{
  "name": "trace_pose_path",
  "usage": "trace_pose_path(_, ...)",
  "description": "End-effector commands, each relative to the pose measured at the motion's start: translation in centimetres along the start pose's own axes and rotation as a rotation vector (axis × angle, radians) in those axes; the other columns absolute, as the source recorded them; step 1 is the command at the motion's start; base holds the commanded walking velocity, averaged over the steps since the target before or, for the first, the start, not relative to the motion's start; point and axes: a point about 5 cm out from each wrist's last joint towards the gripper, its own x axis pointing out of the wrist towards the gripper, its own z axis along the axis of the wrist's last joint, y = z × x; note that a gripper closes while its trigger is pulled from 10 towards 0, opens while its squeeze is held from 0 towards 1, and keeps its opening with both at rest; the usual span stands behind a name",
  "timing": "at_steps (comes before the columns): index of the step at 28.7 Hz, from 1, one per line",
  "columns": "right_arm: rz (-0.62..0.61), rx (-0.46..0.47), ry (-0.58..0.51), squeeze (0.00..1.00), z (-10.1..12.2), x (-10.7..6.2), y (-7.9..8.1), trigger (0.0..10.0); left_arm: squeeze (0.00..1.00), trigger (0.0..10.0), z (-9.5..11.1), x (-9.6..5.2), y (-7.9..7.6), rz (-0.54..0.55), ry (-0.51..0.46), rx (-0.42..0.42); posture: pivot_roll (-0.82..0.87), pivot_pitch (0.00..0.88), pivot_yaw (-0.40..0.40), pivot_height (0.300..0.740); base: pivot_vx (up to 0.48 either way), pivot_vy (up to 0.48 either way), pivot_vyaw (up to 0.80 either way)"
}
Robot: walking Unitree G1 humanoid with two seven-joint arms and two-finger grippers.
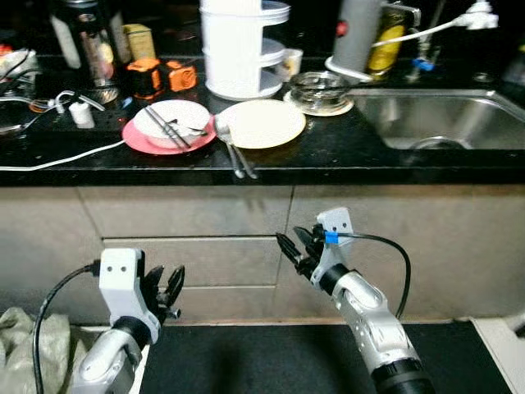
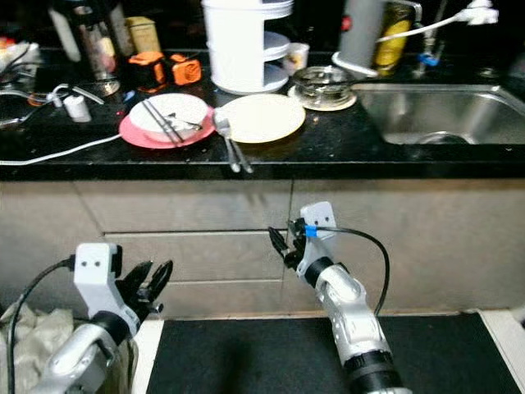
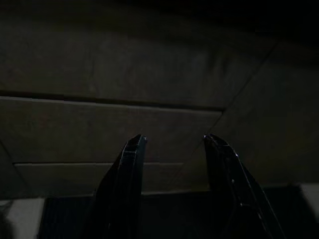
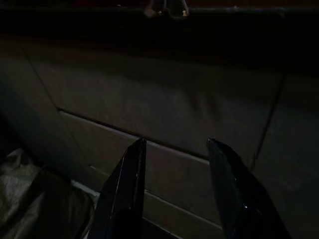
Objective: Kitchen organization
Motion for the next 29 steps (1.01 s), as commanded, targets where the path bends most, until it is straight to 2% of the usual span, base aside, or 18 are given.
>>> trace_pose_path(1,0.016,0.018,-0.025,0.0,0.3,0.3,0.2,10.0,0.0,10.0,-0.4,0.0,0.3,-0.003,0.009,-0.027,0.13,0.0,-0.077,0.74,0.0,0.0,0.78)
trace_pose_path(12,0.035,0.025,-0.06,0.0,0.9,0.8,0.3,10.0,0.0,10.0,-0.4,0.2,-0.3,-0.084,0.01,-0.04,0.14,0.0,-0.084,0.74,0.0,0.0,0.78)
trace_pose_path(15,0.048,0.048,-0.102,0.0,1.5,0.9,0.5,10.0,0.0,10.0,-0.3,0.3,-0.3,-0.09,0.008,-0.047,0.14,0.0,-0.085,0.74,0.0,0.0,0.78)
trace_pose_path(17,0.065,0.079,-0.146,0.0,2.3,1.1,0.9,10.0,0.0,10.0,-0.2,0.4,-0.3,-0.095,0.001,-0.046,0.14,0.0,-0.085,0.74,0.0,0.0,0.0)
trace_pose_path(19,0.065,0.079,-0.146,0.0,2.3,1.1,0.9,10.0,0.0,10.0,-0.2,0.4,-0.3,-0.095,0.001,-0.046,0.14,0.0,-0.085,0.74,0.0,0.0,0.0)
trace_pose_path(26,0.124,0.086,-0.224,0.0,4.5,1.8,2.2,10.0,0.0,10.0,0.2,0.5,-0.5,-0.122,-0.036,-0.026,0.13,0.0,-0.089,0.74,0.0,0.0,0.0)
trace_pose_path(29,0.187,0.117,-0.288,0.0,6.3,1.9,2.5,10.0,0.0,10.0,0.2,0.6,-0.6,-0.126,-0.04,-0.027,0.13,0.0,-0.093,0.74,0.334,0.0,0.0)
